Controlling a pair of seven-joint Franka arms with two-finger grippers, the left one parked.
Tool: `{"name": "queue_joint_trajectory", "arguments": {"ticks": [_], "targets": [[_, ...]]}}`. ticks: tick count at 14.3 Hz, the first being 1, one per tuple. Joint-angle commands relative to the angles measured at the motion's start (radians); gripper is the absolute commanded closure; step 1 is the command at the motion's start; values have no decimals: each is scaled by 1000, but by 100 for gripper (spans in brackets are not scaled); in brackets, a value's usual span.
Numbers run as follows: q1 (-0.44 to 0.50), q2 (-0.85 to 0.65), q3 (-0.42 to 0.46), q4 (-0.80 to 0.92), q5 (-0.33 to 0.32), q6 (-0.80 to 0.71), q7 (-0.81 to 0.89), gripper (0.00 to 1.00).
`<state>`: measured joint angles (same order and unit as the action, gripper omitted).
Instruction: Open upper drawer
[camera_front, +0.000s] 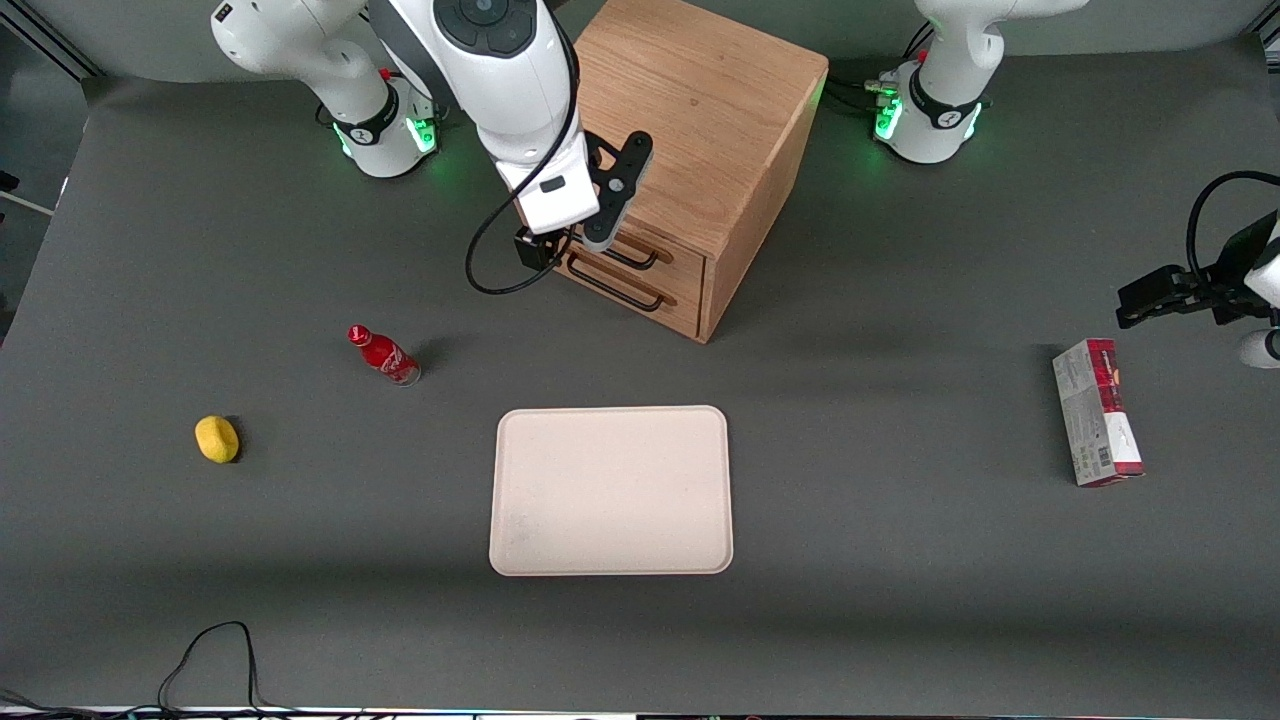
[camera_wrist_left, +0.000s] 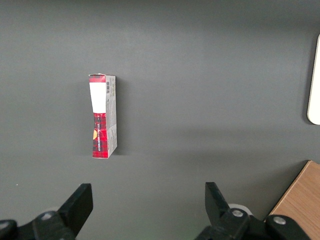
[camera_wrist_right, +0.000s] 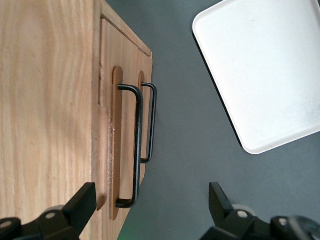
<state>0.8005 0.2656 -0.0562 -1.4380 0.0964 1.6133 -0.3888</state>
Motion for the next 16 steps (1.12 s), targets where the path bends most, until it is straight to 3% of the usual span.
{"name": "queue_joint_trajectory", "arguments": {"ticks": [1,16], "targets": [[11,11,-5,-5,37,29,-24,0],[3,-25,-17,-228,48,235,-56,0]]}}
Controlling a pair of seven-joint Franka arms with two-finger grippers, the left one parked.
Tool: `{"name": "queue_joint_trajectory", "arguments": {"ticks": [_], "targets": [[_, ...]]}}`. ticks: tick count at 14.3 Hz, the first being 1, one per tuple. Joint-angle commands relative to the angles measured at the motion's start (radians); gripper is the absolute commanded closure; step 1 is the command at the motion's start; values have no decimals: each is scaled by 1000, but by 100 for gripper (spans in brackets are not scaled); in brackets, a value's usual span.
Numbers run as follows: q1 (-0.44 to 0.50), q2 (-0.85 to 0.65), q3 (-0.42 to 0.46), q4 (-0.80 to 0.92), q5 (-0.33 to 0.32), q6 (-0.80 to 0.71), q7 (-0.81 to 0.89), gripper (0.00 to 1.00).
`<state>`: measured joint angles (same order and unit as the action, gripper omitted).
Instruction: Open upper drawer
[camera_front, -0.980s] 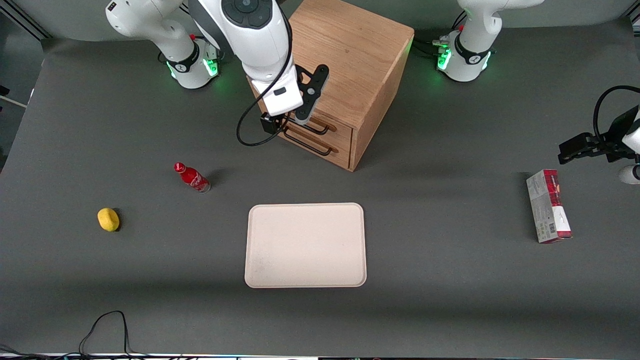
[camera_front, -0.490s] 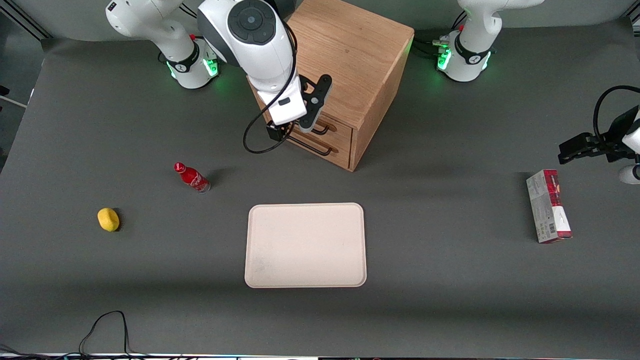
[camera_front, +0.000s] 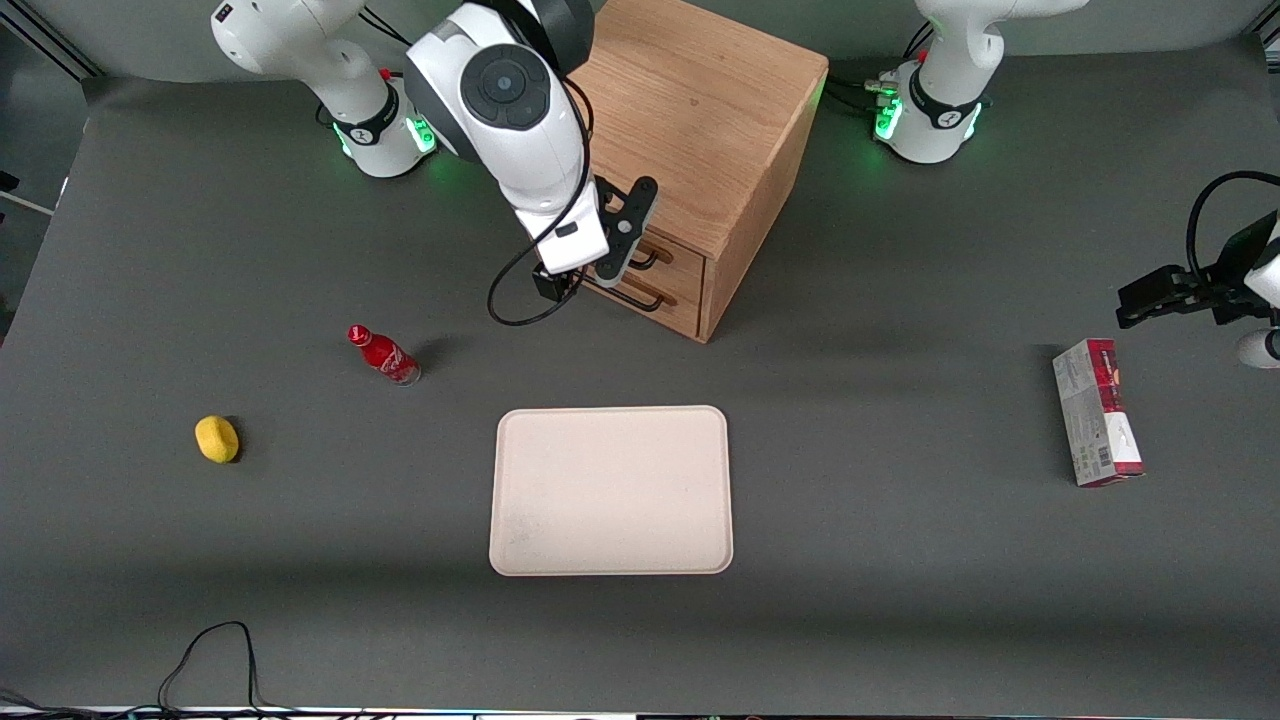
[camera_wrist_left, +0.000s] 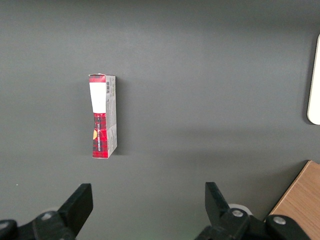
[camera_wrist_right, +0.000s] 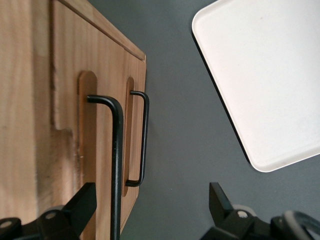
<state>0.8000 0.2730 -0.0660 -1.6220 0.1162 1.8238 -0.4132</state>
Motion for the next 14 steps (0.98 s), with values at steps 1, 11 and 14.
{"name": "queue_joint_trajectory", "arguments": {"ticks": [1,11,14], "targets": [[4,-31,-8,-45,28,26,-33,0],[4,-18,-9,-113,26,110,-52,0],[2,-5,-11,-113,25,126,-52,0]]}}
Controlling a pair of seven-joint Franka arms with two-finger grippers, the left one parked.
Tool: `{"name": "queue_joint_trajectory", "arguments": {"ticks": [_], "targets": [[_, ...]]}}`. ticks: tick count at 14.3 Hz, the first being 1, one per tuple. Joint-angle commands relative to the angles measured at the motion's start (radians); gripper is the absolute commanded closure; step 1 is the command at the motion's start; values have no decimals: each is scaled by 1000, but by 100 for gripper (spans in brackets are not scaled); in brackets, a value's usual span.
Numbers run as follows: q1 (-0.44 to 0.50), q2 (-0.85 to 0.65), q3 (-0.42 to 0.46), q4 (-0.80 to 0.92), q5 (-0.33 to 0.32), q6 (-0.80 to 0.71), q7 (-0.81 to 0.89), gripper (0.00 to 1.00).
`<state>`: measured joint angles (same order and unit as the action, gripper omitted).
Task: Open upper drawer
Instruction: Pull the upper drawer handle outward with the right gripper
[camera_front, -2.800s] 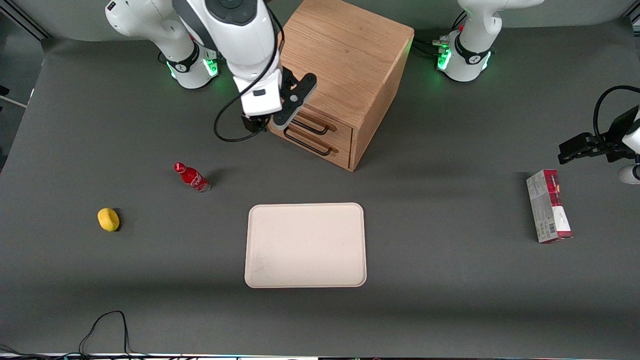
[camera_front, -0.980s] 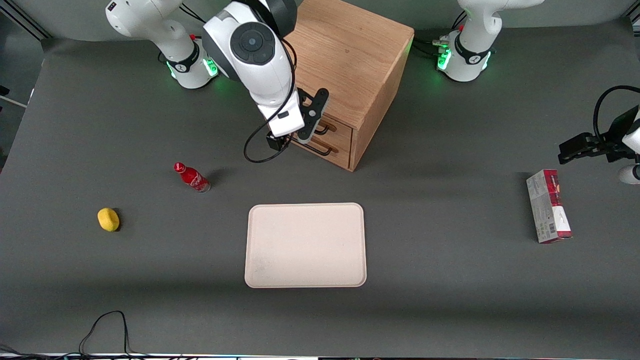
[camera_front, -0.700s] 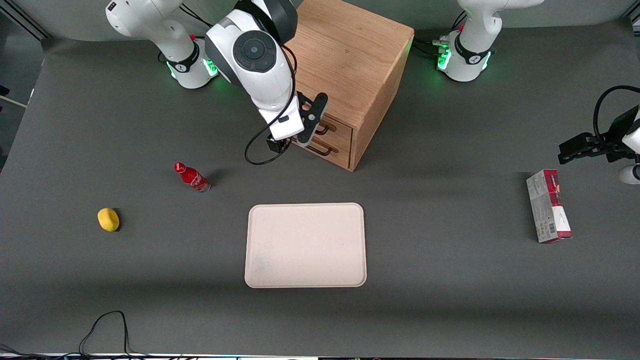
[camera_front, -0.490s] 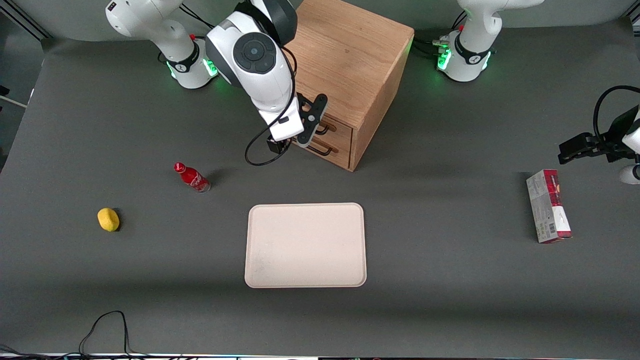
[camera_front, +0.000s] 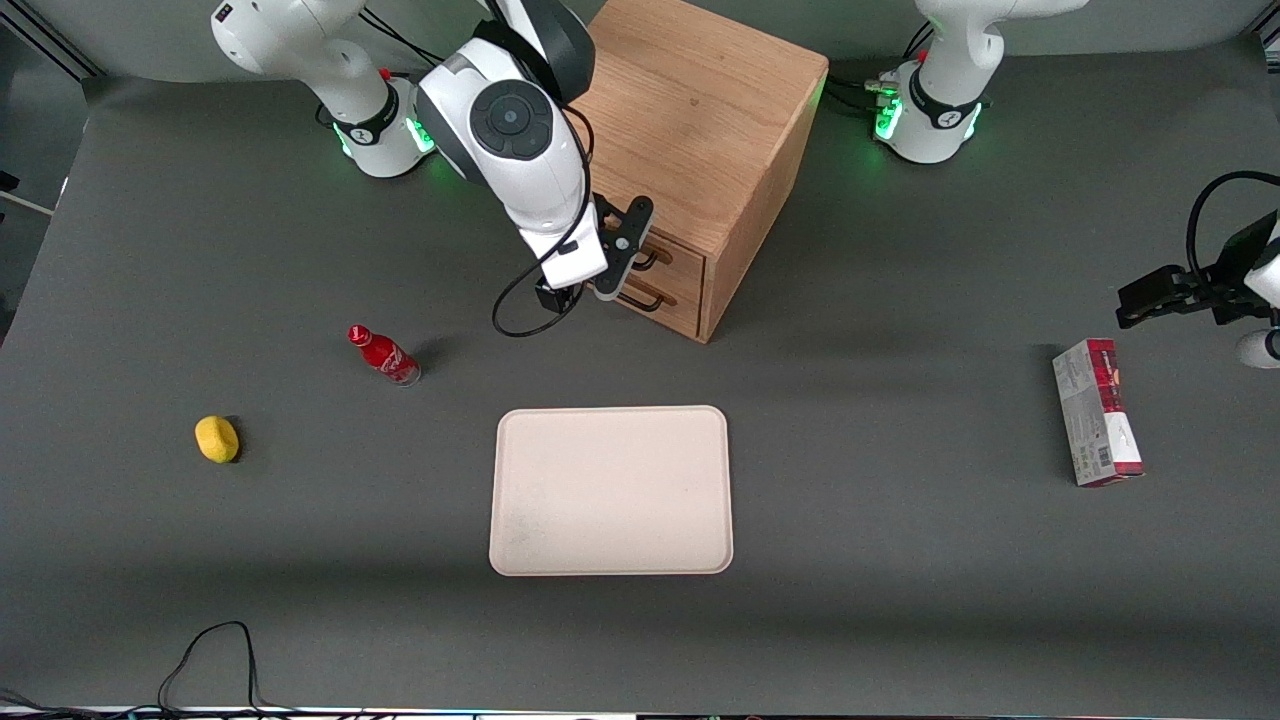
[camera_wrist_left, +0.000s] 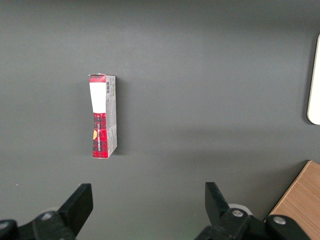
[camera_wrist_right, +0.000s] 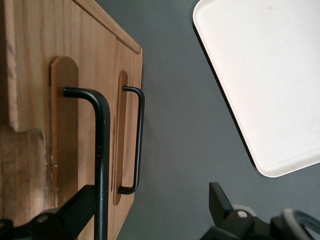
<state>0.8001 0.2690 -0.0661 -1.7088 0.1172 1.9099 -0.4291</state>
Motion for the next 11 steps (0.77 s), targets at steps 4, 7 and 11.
{"name": "queue_joint_trajectory", "arguments": {"ticks": [4,7,11], "targets": [[1,12,-12,-26,18,52,-51,0],[-2,13,-27,-26,18,55,-80,0],[-2,15,-34,-25,18,52,-80,0]]}}
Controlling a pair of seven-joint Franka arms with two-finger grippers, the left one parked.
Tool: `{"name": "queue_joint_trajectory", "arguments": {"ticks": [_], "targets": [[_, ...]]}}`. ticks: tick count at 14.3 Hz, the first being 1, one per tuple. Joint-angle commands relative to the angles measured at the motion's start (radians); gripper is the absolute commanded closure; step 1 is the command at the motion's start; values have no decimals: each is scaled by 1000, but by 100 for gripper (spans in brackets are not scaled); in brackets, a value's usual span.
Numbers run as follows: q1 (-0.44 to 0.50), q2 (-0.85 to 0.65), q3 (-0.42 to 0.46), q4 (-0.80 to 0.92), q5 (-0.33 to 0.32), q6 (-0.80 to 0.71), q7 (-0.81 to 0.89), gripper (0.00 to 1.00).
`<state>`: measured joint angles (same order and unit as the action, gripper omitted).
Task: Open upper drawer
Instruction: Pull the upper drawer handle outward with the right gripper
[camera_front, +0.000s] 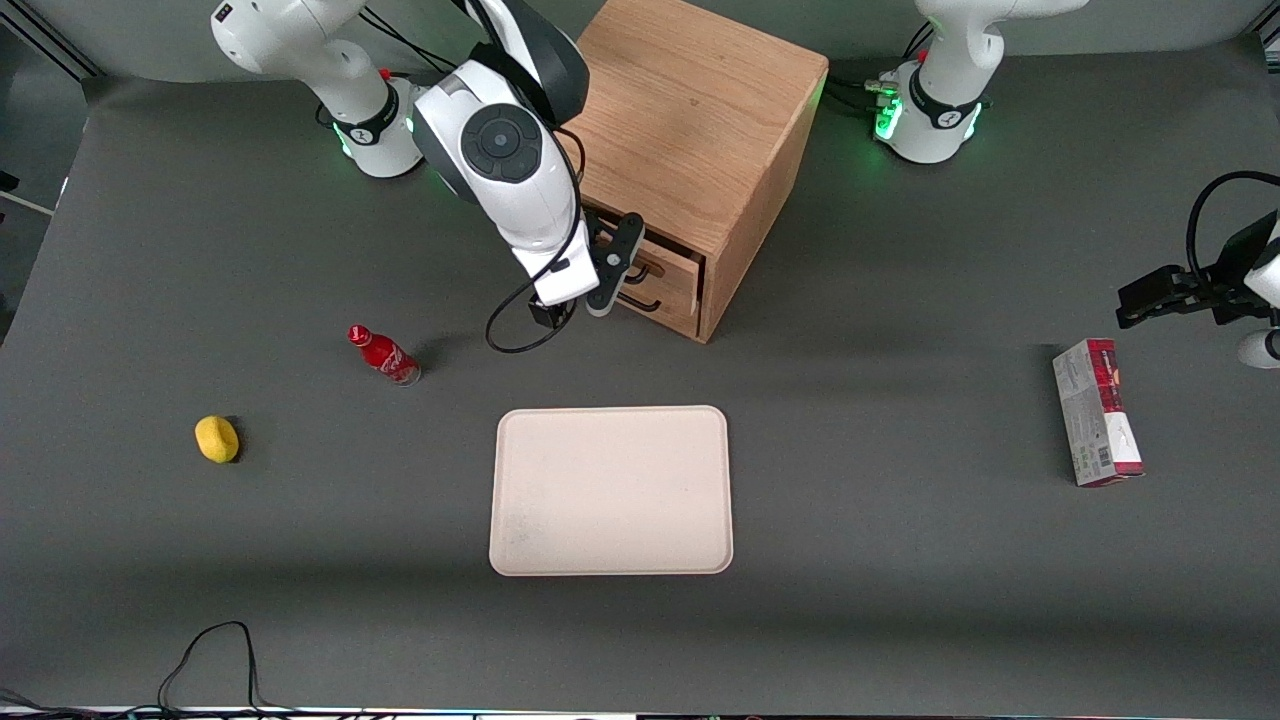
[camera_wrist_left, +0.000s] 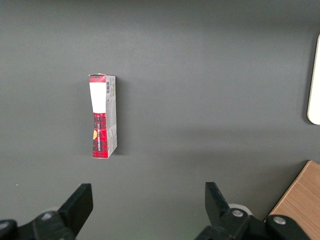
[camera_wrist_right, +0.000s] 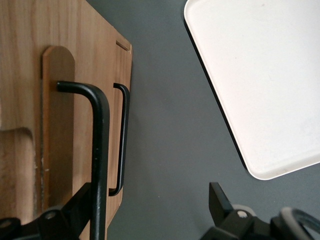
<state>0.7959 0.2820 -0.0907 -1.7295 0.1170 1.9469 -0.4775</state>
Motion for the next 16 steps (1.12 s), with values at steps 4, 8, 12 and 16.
{"name": "queue_joint_trajectory", "arguments": {"ticks": [4,8,12,16], "targets": [[0,25,-21,11,18,18,-30,0],[-26,45,-26,54,16,6,-39,0],[-43,74,-26,100,16,4,-41,0],[-73,114,-27,146,15,1,-64,0]]}}
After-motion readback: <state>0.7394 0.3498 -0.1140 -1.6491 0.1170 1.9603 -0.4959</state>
